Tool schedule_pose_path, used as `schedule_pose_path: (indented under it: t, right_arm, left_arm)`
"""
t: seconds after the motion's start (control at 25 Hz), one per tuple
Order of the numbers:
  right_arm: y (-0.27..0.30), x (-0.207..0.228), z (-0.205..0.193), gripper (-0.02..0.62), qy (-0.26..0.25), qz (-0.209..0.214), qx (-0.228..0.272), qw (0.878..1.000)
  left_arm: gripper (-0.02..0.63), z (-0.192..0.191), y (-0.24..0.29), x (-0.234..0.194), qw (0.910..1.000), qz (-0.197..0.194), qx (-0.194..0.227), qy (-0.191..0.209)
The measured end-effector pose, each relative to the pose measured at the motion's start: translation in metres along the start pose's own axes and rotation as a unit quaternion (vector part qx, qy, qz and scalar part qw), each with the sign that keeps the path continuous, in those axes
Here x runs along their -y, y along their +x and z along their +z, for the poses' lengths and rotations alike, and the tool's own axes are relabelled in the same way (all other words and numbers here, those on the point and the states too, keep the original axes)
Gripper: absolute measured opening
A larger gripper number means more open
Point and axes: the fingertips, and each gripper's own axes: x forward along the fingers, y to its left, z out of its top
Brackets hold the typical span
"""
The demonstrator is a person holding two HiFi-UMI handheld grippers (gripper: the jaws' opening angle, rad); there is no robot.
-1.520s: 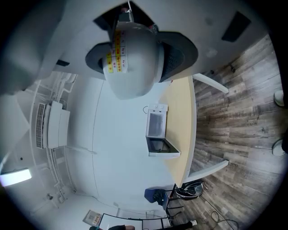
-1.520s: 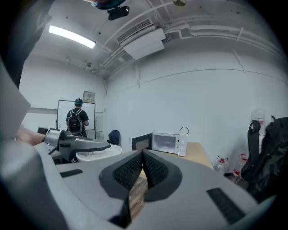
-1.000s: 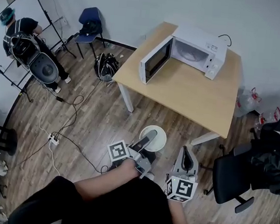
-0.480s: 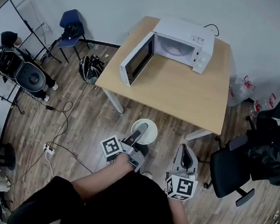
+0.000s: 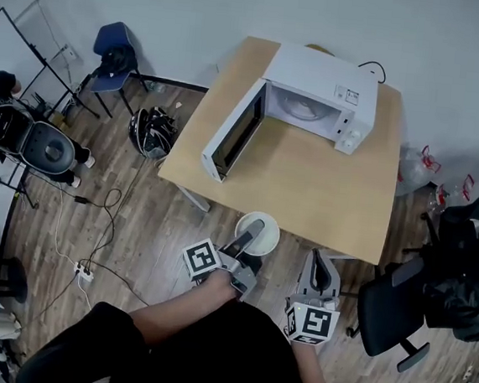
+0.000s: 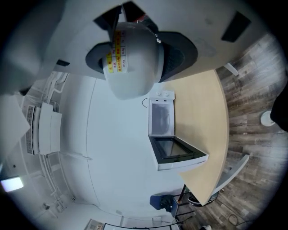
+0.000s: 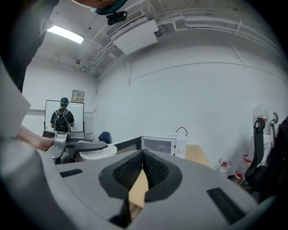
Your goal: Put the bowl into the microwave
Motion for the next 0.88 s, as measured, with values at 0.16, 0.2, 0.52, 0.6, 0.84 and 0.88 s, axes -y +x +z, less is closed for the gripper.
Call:
schedule_pose_path:
  t: [0.16,0.2,0.52,0.6,0.84,0.88]
  right_arm:
    - [0.048,-0.004,0.011,0.06,0.0,0.004,-0.011,1.0]
    - [0.059,-0.004,0.014,0.06,-0.001,0.004,-0.013,1.0]
    - [0.143,-0.014,0.031,0.06,-0.001,-0.011,-0.021,1.0]
    - [0.157,-0.011,0.035,0.06,0.001,-0.025,-0.015,1.0]
    - [0.175,0.0,0.032,0.06,0.008,-0.062,-0.016,0.998]
    - [0.177,0.002,0.03,0.06,0.011,-0.064,-0.017,0.998]
  left_arm:
    - [0.222,0.028,0.029,0.001,0.9995,-0.003,-0.023,0.02]
    - [0.222,0.035,0.036,0.0,0.9995,-0.002,-0.027,0.019]
    - [0.222,0.073,0.079,-0.001,0.9972,-0.008,-0.074,0.001]
    - [0.222,0.078,0.091,-0.004,0.9954,0.001,-0.094,0.016]
    - [0.222,0.095,0.127,-0.014,0.9928,0.018,-0.117,0.018]
    - [0.222,0.098,0.13,-0.018,0.9926,0.023,-0.117,0.022]
